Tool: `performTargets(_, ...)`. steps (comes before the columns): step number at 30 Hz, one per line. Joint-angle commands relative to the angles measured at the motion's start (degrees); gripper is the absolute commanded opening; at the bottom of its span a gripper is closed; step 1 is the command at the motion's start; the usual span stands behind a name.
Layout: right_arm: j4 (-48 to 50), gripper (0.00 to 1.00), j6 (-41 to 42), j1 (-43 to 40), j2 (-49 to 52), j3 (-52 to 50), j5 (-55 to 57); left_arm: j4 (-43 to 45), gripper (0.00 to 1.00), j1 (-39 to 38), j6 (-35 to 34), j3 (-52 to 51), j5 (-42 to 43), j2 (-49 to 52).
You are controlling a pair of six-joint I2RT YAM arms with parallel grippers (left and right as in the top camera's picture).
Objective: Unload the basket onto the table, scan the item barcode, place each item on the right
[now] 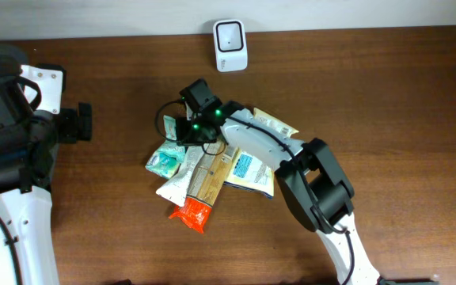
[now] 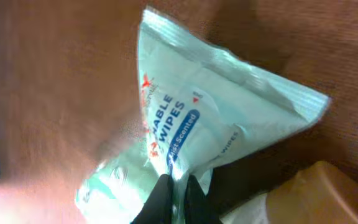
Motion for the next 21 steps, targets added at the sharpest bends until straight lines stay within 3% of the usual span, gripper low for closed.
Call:
performTargets(1,-6.1,0.04,-15.8,-4.9,-7.4,4.1,-17.9,0.1,0.99,0.2,1.1,0.2,0.6,0.0)
performTargets(5,-20.2,0.04,-24.5,-11.1,-16.1,5.8,-19.3,0.1,0.99,0.2,1.1,0.2,0.6,0.0)
performTargets(8,-28.3,0.04,-25.4,-14.0,-20.9,5.8,-14.6,0.1,0.99,0.2,1.1,0.2,0.6,0.0)
performTargets(14,-49.2,0.04,-19.7,-16.0,-23.0,5.3,11.6,0.1,0.99,0.2,1.1,0.2,0.6,0.0)
performTargets(16,-51.5,0.04,-15.4,-16.5,-23.0,3.9,20.3,0.1,0.99,0.2,1.1,0.2,0.6,0.0)
performTargets(19,-50.6,0.04,-15.3,-16.6,-22.9,1.6,19.5,0.1,0.99,0.2,1.1,0.2,0.6,0.0)
performTargets(21,-48.5,0.16,-19.1,-15.1,-22.9,0.2,17.9,0.1,0.99,0.2,1.1,0.2,0.6,0.0)
